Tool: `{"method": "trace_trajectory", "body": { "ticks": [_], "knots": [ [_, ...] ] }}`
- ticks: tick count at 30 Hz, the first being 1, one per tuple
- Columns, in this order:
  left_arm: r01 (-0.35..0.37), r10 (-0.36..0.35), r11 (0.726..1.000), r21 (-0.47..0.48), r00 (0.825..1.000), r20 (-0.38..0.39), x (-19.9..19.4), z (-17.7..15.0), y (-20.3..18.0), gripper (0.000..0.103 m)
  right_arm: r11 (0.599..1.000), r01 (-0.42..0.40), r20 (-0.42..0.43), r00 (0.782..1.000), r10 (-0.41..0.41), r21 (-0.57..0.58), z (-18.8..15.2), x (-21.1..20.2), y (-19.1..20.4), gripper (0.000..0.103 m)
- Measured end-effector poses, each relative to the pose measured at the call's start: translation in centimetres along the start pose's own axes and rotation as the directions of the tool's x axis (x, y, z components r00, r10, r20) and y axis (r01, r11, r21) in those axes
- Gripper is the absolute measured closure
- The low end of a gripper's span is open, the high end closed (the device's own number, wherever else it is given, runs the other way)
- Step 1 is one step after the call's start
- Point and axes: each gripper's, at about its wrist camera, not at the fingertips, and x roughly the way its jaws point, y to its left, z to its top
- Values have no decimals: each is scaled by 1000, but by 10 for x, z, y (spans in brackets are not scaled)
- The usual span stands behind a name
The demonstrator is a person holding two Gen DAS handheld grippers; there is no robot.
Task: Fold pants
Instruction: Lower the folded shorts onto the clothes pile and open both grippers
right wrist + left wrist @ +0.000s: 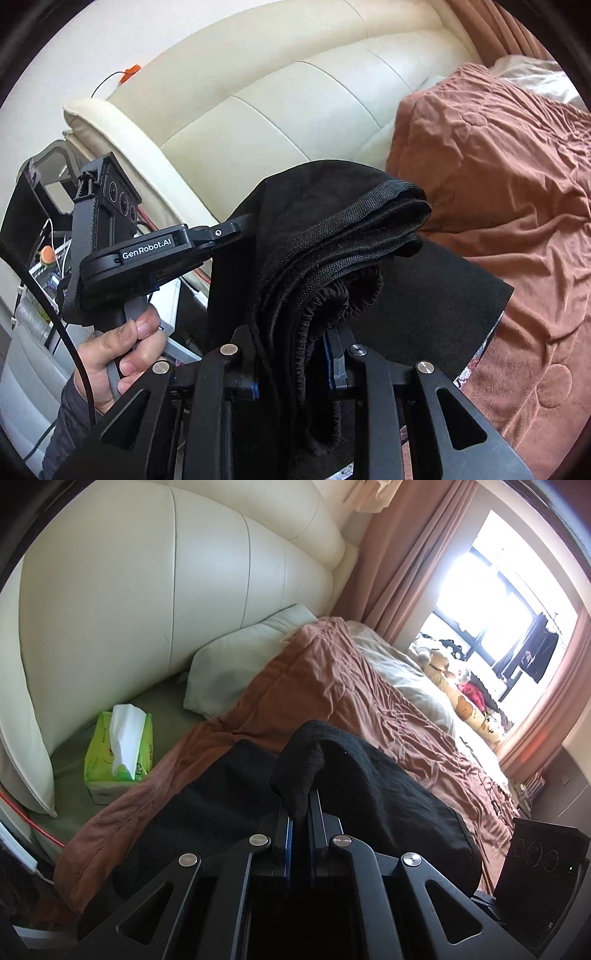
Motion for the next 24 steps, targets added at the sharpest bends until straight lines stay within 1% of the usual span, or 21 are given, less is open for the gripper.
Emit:
{"method": "trace_trajectory", "body": {
  "ticks": [2,3,4,5,6,7,8,9,10,11,14,16,18,20,24],
  "knots": [
    [-47,47,999,-15,999,-27,12,-1,4,92,999,7,-16,1000,-7,36,-1,9,-11,80],
    [-82,81,996,-17,996,-33,15,-2,6,86,998,15,-27,1000,-13,54,-1,13,-17,77],
    [-113,112,993,-18,993,-30,16,-2,9,83,997,27,-40,999,-24,76,-2,18,-23,75],
    [-137,137,990,-22,990,-25,14,-2,12,82,995,34,-57,998,-28,99,-3,22,-31,72],
    [-145,145,989,-31,989,-22,12,-3,16,78,991,42,-75,997,-33,125,-4,26,-38,67],
    [-142,141,989,-41,990,-22,9,-4,21,78,986,50,-94,995,-35,157,-4,29,-46,62],
    [-142,141,989,-44,990,-22,6,-5,23,78,980,39,-106,994,-18,197,-5,32,-55,60],
    [-152,151,987,-42,988,-23,2,-6,25,78,972,4,-103,994,21,234,-5,32,-62,60],
    [-159,159,987,-36,987,-26,0,-8,27,78,966,-24,-97,994,51,259,-5,31,-66,60],
    [-160,159,987,-31,987,-30,-2,-9,28,77,962,-36,-93,994,63,271,-5,30,-69,60],
    [-155,154,988,-24,987,-40,-12,-18,30,77,959,-28,-89,994,56,284,-4,24,-72,60],
    [-163,163,987,-5,986,-42,-16,-22,28,77,956,-12,-86,996,39,292,-3,19,-75,60],
    [-170,170,985,12,985,-41,-19,-26,27,77,960,27,-77,997,-6,278,1,13,-78,60],
    [-154,154,988,-1,987,-44,-23,-29,28,77,965,66,-50,997,-55,256,3,-2,-74,60],
    [-143,144,990,7,989,-37,-26,-30,21,77,972,91,-14,996,-91,216,9,-24,-69,60]
  ]
}}
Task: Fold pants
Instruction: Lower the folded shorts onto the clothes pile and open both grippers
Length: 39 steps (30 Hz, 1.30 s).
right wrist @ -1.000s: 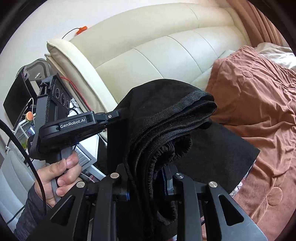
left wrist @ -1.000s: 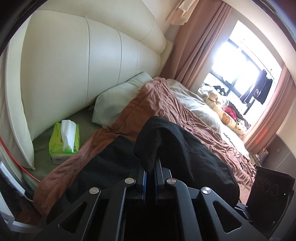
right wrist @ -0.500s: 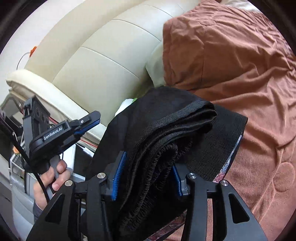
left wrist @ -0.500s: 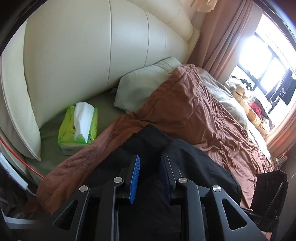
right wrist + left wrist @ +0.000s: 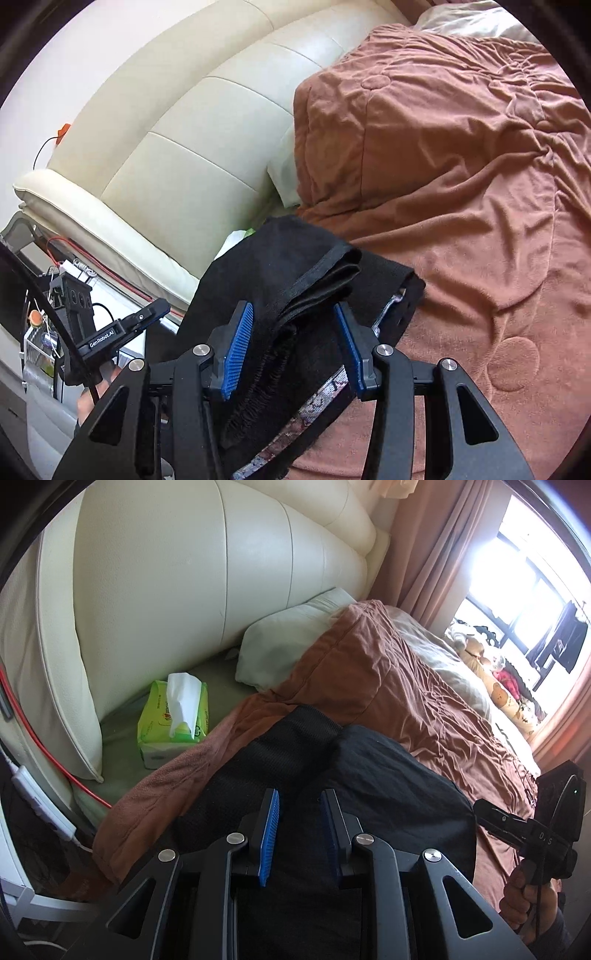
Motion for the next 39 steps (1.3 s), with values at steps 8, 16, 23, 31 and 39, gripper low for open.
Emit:
{"method": "trace_trajectory", "body": {
  "ticks": [8,16,23,31,39],
  "knots": [
    [59,-57,997,58,998,-26,10,-6,-29,78,988,-9,76,997,20,-153,3,-19,35,60],
    [33,-25,997,68,992,-122,40,-25,-25,78,929,15,-47,998,-35,-370,-12,16,46,80],
    [-15,25,997,71,989,-145,40,-37,-20,78,922,91,-63,990,-124,-377,-23,20,18,82],
    [-49,58,997,68,989,-133,12,-51,-26,77,922,116,-84,984,-158,-370,-25,-1,19,82],
    [-50,56,997,61,994,-95,-20,-66,-44,54,914,139,-58,983,-174,-382,-28,-58,28,82]
  ]
}}
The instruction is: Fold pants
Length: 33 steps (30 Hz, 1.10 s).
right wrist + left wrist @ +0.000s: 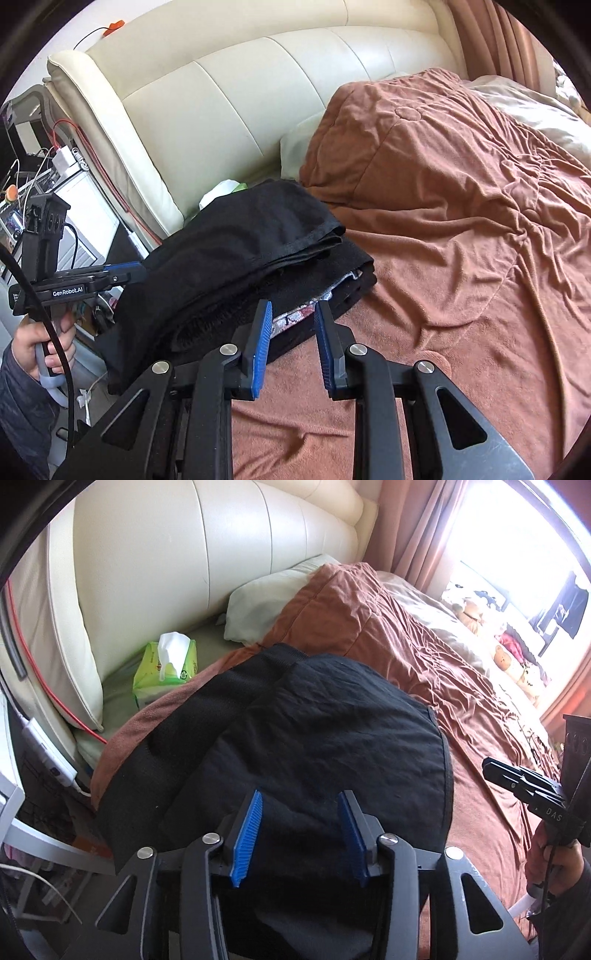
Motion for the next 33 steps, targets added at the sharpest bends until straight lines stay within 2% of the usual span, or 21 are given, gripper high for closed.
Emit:
{"method": "trace_trajectory", "body": {
  "ticks": [5,8,9,10,12,16,17,19,21,27,33],
  "knots": [
    [-8,7,1000,25,1000,15,-17,-8,-22,48,999,37,-6,999,-37,-21,-8,-36,2,81],
    [-2,1,1000,29,999,34,-31,-12,-35,43,998,55,9,998,-55,-20,-13,-61,5,68],
    [-1,0,999,34,999,41,-36,-13,-40,41,998,60,20,998,-59,-19,-15,-71,5,60],
    [-2,0,999,41,999,47,-41,-15,-45,37,998,64,30,998,-64,-17,-17,-80,5,51],
    [-5,2,999,52,998,62,-51,-19,-55,27,997,74,46,996,-73,-19,-22,-98,7,40],
    [-21,16,998,57,996,89,-72,-29,-71,11,994,103,59,993,-101,-32,-35,-129,10,29],
    [-26,21,998,56,996,92,-78,-31,-75,10,992,119,62,991,-117,-37,-38,-137,12,27],
    [-32,26,998,58,995,101,-90,-35,-84,7,990,135,60,989,-133,-45,-45,-152,15,17],
    [-38,29,997,70,992,122,-104,-39,-93,1,986,160,72,985,-156,-56,-49,-170,21,15],
    [-44,26,994,105,985,168,-143,-54,-121,1,981,188,139,974,-180,-51,-65,-231,32,0],
    [-49,19,987,155,982,189,-172,-78,-151,0,975,218,150,966,-209,-43,-89,-277,40,0]
  ]
}}
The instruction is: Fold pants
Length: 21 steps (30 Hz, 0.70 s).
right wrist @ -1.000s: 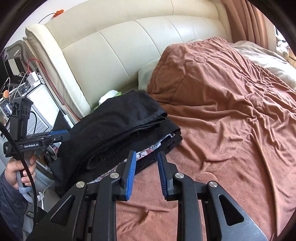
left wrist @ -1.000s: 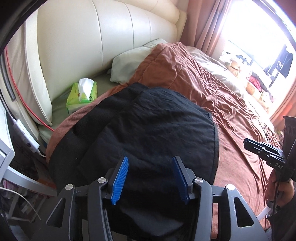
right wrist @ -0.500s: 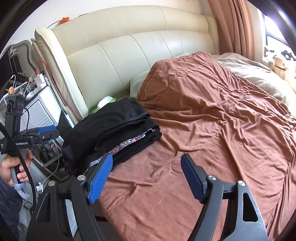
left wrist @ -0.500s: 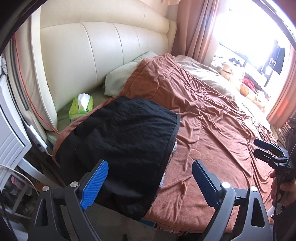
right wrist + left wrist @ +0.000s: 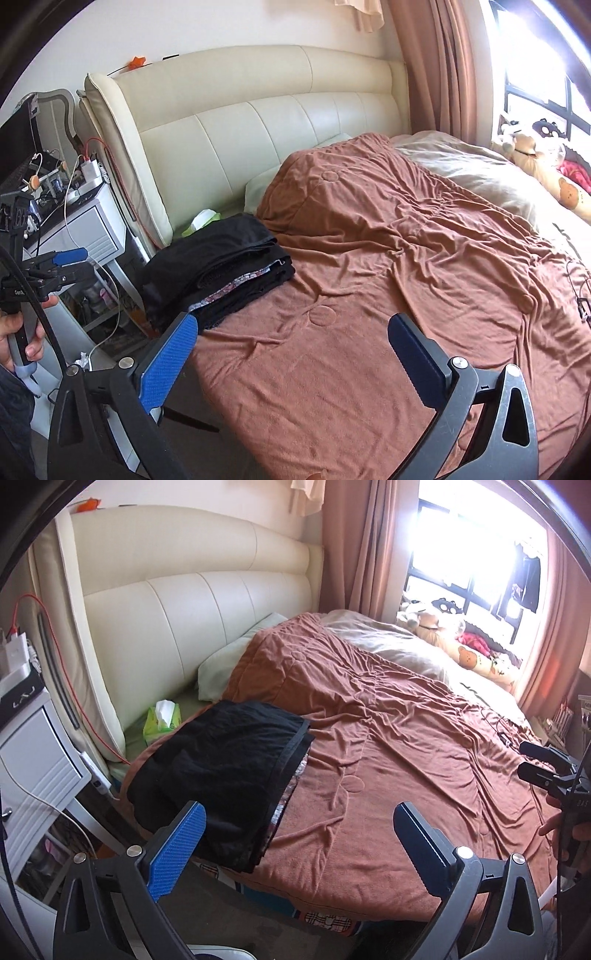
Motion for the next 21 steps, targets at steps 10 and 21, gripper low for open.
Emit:
{"method": "trace_trajectory", "body": {
  "ticks": [10,21],
  "knots": [
    [10,-10,1000,-4,998,68,-51,-31,-36,1,999,32,24,999,-32,1,-33,-74,2,0],
    [28,-32,999,31,991,133,-100,-76,-72,0,997,43,68,997,-47,57,-84,-141,-3,0]
  ]
}}
